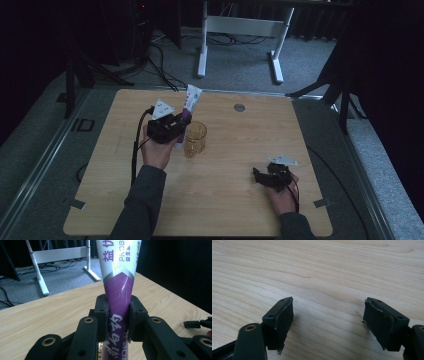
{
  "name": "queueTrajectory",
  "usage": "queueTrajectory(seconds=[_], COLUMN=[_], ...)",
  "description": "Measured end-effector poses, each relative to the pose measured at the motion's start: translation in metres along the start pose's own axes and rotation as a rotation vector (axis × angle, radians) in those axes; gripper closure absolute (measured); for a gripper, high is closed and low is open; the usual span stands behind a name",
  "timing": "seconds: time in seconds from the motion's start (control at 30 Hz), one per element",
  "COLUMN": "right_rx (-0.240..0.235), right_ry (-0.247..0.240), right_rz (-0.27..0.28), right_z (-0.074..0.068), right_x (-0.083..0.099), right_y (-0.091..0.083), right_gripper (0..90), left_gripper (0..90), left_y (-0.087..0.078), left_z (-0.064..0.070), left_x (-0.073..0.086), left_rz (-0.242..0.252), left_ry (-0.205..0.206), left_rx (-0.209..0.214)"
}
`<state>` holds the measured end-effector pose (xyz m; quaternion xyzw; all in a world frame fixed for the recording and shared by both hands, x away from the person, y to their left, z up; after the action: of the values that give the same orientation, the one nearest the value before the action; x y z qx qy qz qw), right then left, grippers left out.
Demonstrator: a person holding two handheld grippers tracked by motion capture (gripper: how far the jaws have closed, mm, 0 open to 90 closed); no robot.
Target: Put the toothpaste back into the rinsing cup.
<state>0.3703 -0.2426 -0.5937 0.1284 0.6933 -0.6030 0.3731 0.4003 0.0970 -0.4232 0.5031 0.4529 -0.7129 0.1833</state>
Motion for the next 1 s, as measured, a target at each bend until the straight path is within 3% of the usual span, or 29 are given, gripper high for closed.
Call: queueTrajectory(seconds=[0.47,1.0], right_rx=[0.0,0.0], right_ry=[0.0,0.0], right_rz=[0.0,0.0], right_z=[0.0,0.0], right_x=[0.0,0.0], right_y=[0.0,0.0], right_gripper=[24.1,24.1], left_gripper=[73.2,73.2], left_y=[0.0021,0.0091], left_z=[-0.0048,-0.0057], left_x=[-0.002,-0.0082], left_rz=[0.028,0.028], left_ry=[-0.027,-0.027], left_rx=[-0.008,-0.016])
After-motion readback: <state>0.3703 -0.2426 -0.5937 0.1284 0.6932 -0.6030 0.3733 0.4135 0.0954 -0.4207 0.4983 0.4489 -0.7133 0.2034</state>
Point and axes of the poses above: each handheld gripper's, and its own axes: y roughly forward along the jaws, x roughly out of its underside, z roughly to its right, the point moved 5 cm from there along y, roughly forward along the jaws, and after that the axes turned 5 degrees about -z, right-handed, at the moved point
